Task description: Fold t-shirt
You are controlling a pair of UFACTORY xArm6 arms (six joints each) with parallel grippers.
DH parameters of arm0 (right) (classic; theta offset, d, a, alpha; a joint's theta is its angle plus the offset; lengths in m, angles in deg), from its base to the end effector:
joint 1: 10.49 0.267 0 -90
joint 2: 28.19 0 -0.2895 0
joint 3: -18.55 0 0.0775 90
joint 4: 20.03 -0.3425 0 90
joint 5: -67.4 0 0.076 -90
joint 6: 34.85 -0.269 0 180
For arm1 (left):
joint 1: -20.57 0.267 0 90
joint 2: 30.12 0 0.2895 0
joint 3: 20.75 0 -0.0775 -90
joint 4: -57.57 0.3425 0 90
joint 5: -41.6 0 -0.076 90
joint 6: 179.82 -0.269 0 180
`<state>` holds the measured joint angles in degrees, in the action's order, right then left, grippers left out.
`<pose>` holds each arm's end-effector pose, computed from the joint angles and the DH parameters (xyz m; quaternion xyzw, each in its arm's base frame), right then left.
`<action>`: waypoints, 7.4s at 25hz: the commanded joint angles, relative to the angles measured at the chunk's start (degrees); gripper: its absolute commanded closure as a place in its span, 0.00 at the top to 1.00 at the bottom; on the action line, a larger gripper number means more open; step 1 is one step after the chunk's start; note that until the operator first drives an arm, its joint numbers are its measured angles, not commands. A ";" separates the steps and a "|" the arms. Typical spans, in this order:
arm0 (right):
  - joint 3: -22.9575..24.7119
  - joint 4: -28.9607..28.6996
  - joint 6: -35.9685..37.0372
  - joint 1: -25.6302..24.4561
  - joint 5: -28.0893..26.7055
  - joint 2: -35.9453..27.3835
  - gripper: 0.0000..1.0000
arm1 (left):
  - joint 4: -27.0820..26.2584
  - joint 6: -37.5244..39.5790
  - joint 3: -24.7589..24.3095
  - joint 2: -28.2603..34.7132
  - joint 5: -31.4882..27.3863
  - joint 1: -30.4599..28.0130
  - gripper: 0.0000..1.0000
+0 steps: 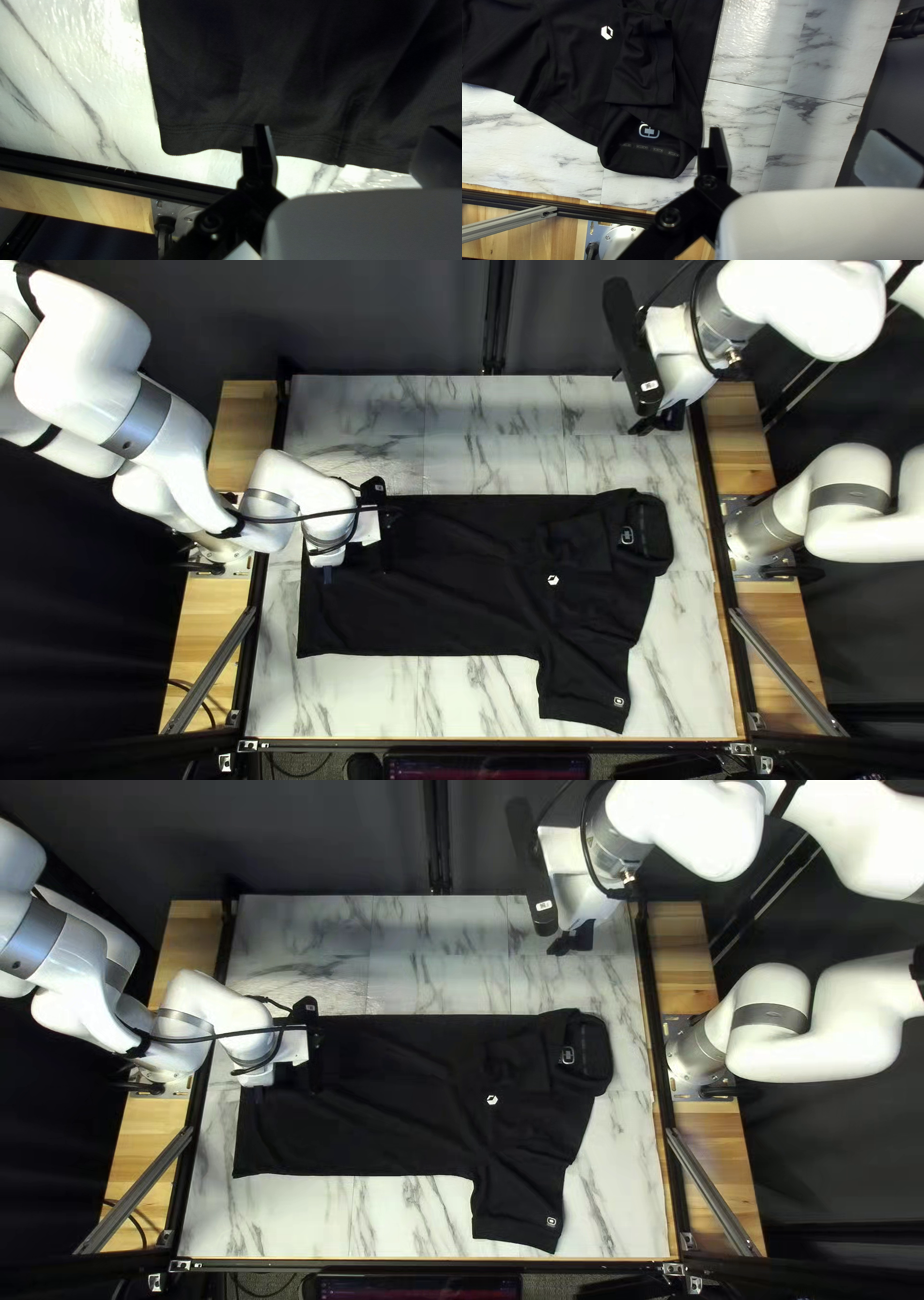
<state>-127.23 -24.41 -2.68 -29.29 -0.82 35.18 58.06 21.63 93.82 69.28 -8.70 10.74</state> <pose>0.3459 -0.0999 0.3159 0.9860 0.1058 0.1273 0.0197 0.2029 -0.0338 0.0324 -0.9851 -0.0970 0.1360 0.0411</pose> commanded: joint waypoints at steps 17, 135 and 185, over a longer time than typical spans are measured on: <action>0.00 0.00 0.00 0.00 0.00 0.00 1.00 | -1.33 0.46 -0.96 0.22 0.92 -1.07 0.00; 0.00 0.00 0.00 0.00 0.00 0.00 1.00 | 0.34 2.09 -1.50 5.00 -4.36 -0.20 0.00; 0.00 0.00 0.00 0.00 0.00 0.00 1.00 | -6.11 14.57 20.12 -11.33 -4.32 -24.17 1.00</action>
<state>-127.23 -24.41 -2.68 -29.29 -0.82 35.18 52.55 34.02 111.93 60.06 -13.48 -10.79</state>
